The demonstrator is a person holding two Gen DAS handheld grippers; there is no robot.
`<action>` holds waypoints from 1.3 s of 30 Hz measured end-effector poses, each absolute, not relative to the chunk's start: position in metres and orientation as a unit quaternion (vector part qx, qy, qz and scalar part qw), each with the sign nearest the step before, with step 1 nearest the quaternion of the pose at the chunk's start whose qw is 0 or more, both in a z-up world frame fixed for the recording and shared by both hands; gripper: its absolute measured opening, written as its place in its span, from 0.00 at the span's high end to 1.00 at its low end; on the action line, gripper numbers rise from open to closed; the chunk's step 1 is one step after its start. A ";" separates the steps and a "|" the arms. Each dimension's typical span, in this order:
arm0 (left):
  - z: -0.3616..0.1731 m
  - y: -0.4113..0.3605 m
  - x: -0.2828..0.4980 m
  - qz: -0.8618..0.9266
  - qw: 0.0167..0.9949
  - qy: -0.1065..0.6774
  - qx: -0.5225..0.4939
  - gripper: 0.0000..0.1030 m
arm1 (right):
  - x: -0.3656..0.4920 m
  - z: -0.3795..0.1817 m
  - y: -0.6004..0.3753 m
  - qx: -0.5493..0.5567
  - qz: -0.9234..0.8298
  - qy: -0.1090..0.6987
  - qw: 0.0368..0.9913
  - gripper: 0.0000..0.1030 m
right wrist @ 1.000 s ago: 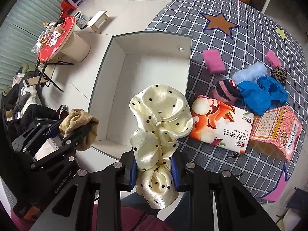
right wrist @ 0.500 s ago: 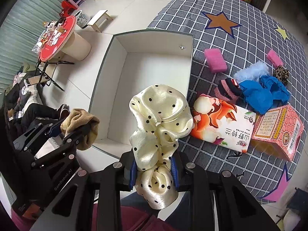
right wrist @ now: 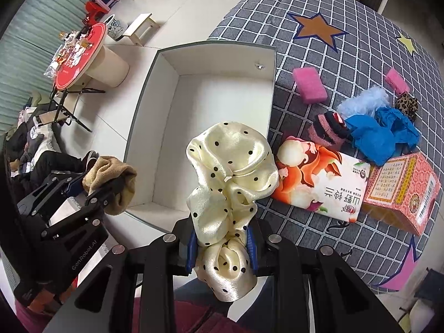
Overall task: Organize soft objects
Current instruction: 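Lower both tools into the box and open them, releasing scrunchie and hat, then move both tools back to the pile of soft items on the mat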
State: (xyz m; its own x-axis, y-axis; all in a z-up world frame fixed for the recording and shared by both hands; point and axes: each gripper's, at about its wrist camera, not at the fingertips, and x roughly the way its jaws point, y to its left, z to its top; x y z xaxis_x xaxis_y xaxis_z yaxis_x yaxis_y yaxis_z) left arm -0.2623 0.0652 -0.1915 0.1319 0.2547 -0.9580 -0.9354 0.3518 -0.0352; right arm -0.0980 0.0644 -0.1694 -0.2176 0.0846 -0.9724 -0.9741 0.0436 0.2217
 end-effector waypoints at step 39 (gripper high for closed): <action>-0.156 0.103 -0.255 0.455 0.703 0.335 -0.432 0.00 | -0.039 -0.135 0.104 -0.337 0.574 0.574 0.478 0.12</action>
State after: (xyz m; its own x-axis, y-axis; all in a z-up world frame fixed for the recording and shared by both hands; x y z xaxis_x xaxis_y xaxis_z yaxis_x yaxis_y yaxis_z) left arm -0.2545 0.1033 -0.1563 0.3611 0.3512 -0.8639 -0.9293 0.2119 -0.3024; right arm -0.0393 0.1044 -0.1352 -0.3168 0.1621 -0.9345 -0.9345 0.1150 0.3368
